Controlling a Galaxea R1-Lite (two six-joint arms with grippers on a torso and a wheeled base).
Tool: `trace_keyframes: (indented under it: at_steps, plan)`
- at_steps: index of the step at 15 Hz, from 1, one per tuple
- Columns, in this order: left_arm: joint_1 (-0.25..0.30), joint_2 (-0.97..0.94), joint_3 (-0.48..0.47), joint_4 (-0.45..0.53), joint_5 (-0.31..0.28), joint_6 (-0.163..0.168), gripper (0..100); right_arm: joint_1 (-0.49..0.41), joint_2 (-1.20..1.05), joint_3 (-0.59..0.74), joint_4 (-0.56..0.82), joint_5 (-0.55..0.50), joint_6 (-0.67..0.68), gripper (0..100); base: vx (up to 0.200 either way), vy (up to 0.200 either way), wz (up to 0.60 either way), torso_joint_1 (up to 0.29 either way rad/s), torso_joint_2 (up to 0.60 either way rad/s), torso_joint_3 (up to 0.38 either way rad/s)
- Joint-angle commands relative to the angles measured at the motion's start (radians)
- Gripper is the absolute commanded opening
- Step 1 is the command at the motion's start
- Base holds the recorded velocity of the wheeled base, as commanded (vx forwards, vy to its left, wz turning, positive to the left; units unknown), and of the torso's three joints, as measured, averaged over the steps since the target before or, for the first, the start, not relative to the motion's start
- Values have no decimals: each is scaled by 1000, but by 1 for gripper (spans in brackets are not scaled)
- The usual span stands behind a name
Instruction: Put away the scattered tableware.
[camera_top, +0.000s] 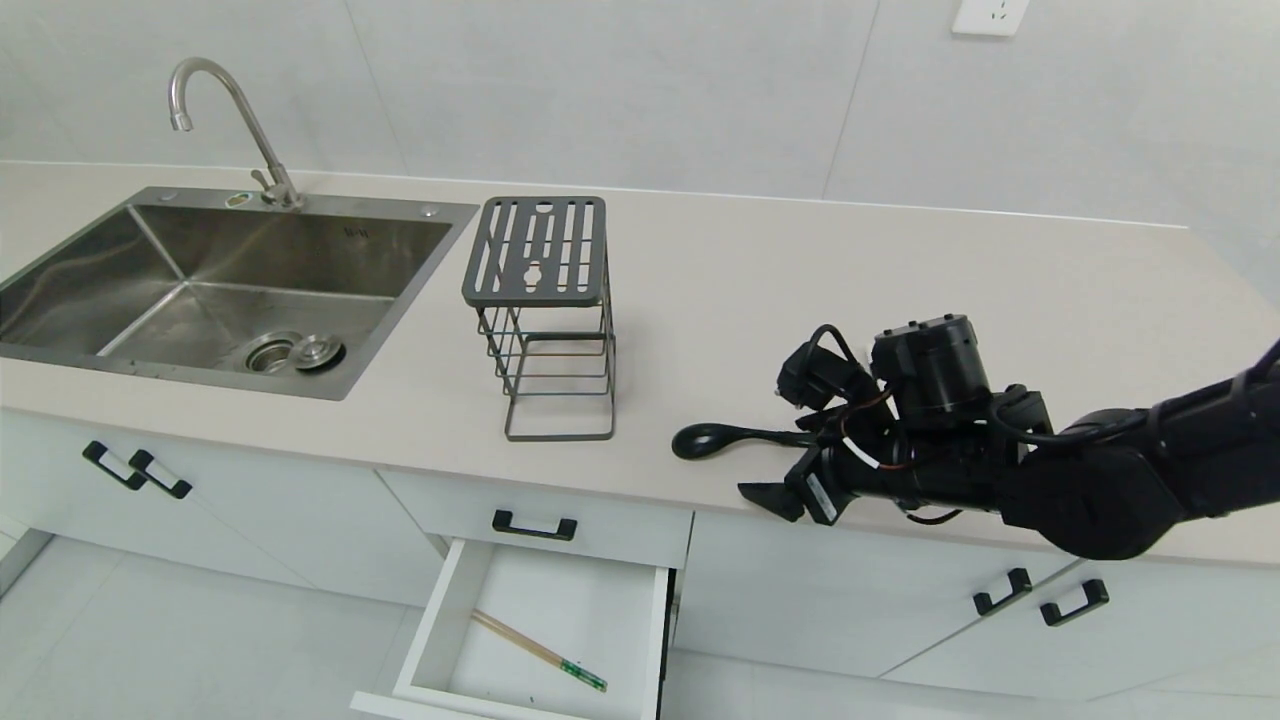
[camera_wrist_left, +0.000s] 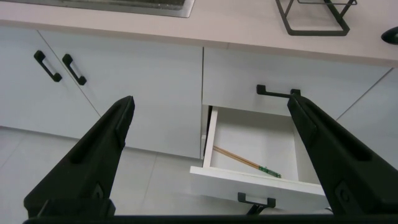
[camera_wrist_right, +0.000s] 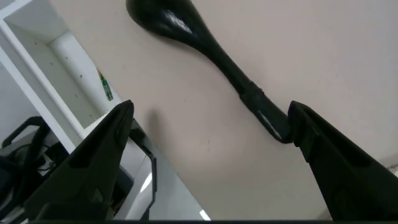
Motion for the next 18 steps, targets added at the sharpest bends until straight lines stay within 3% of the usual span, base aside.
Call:
trace_keyframes:
  at_steps: [1, 11, 14, 15, 18]
  plan:
    - [0, 2, 0, 0, 0, 0, 100, -1, 43, -21, 1, 38, 13, 100, 0, 0, 0, 0, 0, 0]
    - [0, 2, 0, 0, 0, 0, 100, -5, 151, -142, 5, 39, 19, 100, 0, 0, 0, 0, 0, 0]
    - [0, 2, 0, 0, 0, 0, 100, -5, 163, -179, 4, 36, 88, 100, 0, 0, 0, 0, 0, 0]
    - [0, 2, 0, 0, 0, 0, 100, -5, 163, -182, 4, 35, 99, 0, 0, 0, 0, 0, 0, 0]
    - [0, 2, 0, 0, 0, 0, 100, -1, 168, -171, 7, 32, 105, 0, 0, 0, 0, 0, 0, 0]
